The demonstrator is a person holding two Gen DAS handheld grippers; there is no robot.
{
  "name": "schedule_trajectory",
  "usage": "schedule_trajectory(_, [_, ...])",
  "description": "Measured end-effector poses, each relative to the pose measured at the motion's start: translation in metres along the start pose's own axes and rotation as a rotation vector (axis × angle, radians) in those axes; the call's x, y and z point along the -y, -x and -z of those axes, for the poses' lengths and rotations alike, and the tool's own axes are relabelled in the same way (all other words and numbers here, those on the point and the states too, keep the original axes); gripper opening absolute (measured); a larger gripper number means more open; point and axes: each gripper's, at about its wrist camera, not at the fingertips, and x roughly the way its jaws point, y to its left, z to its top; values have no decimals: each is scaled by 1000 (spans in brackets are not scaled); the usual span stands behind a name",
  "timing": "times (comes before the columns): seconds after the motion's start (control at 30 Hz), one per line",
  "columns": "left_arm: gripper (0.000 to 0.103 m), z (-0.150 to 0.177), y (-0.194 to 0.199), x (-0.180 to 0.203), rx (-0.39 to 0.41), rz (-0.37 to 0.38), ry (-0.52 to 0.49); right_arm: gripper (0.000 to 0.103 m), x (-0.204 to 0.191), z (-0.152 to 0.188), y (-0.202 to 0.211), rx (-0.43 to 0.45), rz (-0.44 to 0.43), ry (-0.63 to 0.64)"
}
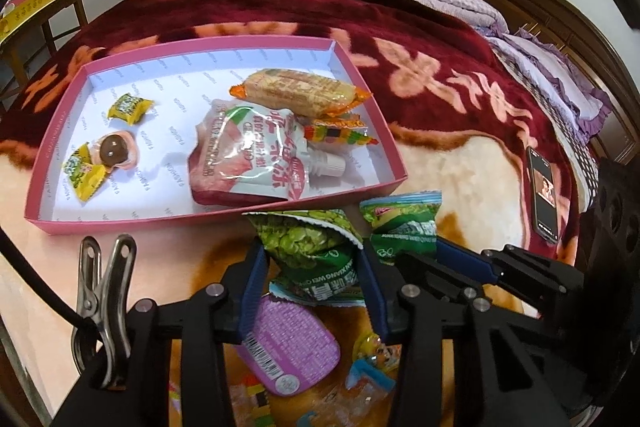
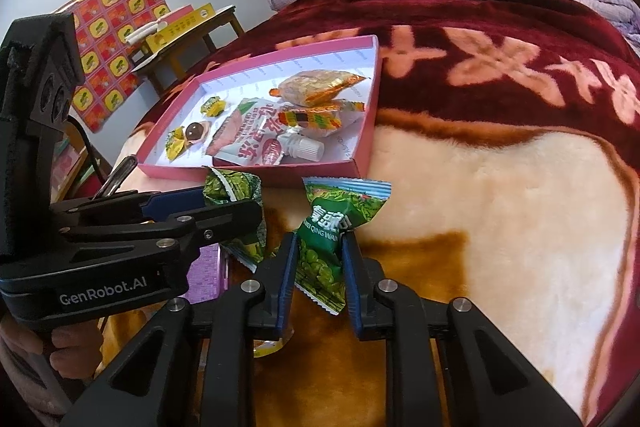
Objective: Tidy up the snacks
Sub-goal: 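Carry both green pea packets into the pink box and release them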
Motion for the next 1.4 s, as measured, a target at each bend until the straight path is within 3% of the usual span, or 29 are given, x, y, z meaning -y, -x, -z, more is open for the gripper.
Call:
schedule_trajectory(0.53, [46, 3, 37, -27, 74, 0, 32, 18, -19, -11, 16, 49, 7, 46])
schedule_trajectory(0.87, [46, -8, 52, -52, 124, -64, 61, 18, -27, -27, 25, 86, 18, 89])
schedule_trajectory(1.4, [46, -27, 41, -87, 140, -155, 82, 18, -46, -64, 18, 132, 2, 148])
